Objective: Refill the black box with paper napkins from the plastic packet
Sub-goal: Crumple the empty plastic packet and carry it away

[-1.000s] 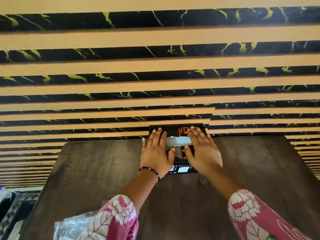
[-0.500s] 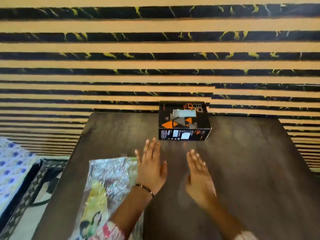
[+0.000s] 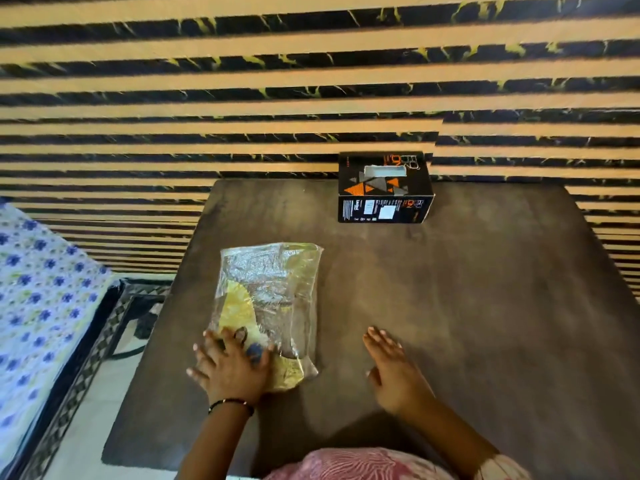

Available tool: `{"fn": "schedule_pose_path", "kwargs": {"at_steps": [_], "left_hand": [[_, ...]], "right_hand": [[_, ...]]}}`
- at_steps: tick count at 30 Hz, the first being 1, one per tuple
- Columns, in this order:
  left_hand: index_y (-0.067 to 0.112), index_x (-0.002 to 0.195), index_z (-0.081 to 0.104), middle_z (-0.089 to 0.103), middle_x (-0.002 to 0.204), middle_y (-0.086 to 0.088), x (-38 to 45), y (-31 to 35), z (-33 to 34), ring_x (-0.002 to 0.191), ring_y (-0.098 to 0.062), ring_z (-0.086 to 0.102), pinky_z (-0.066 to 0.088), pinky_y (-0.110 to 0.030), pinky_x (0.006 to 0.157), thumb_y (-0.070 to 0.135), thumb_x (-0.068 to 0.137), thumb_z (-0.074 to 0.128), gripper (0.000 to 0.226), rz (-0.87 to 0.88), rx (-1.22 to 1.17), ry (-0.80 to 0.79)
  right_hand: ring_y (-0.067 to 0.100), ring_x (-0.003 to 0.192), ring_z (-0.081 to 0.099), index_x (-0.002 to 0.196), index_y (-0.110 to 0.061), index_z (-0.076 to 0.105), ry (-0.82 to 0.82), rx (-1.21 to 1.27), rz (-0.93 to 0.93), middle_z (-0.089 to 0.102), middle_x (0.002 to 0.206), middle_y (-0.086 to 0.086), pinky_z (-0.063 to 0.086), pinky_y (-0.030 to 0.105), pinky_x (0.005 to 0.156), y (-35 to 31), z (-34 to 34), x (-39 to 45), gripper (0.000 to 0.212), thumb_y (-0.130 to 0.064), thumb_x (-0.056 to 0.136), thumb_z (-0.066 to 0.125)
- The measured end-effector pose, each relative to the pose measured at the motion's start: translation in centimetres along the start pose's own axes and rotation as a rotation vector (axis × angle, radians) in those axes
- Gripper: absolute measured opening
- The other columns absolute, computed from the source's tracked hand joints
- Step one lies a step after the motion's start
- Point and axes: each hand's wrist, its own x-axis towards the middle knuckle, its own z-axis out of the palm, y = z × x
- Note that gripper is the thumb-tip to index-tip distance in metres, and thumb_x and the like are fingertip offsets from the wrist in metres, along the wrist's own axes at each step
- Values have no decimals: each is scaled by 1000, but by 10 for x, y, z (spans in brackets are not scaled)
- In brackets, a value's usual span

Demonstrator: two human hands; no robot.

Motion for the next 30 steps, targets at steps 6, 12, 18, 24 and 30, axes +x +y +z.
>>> {"fn": "schedule_pose_path", "kwargs": {"at_steps": [6,12,18,24,30], "left_hand": [[7,143,20,12,153,-22,-13,14,15,141,-38,12,13,-51,114,60,79,51,88,171,-4,-68],[15,138,34,32,146,-12,-36,55,22,135,-25,31,23,-29,111,29,83,44,58,459,-137,-194],[11,99,62,65,85,1,-40,74,8,68,5,60,44,-14,68,-9,85,49,27,400,-754,-385],[31,77,64,67,82,14,-46,81,-1,79,7,59,42,-7,74,-1,70,62,33,444,-868,-272],[23,130,33,41,128,13,-40,79,-12,97,3,61,54,-22,81,-14,72,66,76,381,-1102,-172]], "right_hand": [[7,134,32,143,-21,28,-130,405,34,36,146,-3,18,19,111,-22,-2,3,55,-19,92,50],[1,127,35,142,-11,31,-174,620,47,38,139,-8,26,14,105,-39,-9,11,60,-9,88,58],[-28,102,44,143,-18,22,-104,740,2,44,130,-12,34,2,93,-46,-8,7,82,-1,77,69],[-23,81,56,91,-62,54,283,589,45,64,78,-35,39,-2,71,-50,-29,1,59,-8,73,71],[-13,92,61,75,-47,66,313,723,18,65,90,-39,43,5,80,-62,-42,-1,45,-2,79,66]]}}
